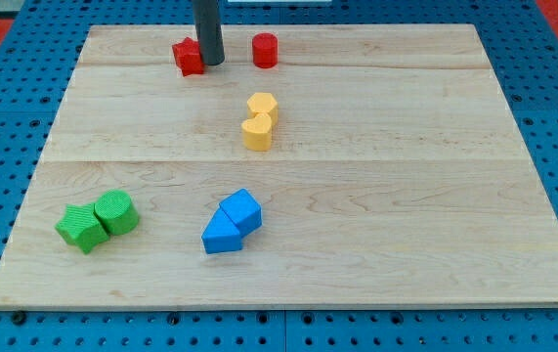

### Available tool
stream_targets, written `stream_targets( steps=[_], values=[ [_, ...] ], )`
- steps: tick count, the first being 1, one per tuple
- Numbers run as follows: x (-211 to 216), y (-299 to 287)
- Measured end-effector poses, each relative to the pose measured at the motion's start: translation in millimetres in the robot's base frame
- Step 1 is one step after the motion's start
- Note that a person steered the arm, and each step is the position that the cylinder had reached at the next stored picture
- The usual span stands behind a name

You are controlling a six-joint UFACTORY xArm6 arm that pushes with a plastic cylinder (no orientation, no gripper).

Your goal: Arrange the yellow blocks diagonally

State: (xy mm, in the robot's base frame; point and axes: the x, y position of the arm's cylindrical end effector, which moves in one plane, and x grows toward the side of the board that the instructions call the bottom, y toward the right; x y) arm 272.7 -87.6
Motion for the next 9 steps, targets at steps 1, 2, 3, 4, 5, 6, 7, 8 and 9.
stream_targets(
  steps=[1,2,3,4,5,6,7,8,9],
  values=[
    [18.0,4.2],
    [12.5,-31.5],
    [-4.4,-28.3],
    [34.0,-3.6],
    [100.9,-3.7],
    [111.1,38.6],
    [109.2,108.2],
    [92.4,166.8],
    [87.7,175.9]
  ],
)
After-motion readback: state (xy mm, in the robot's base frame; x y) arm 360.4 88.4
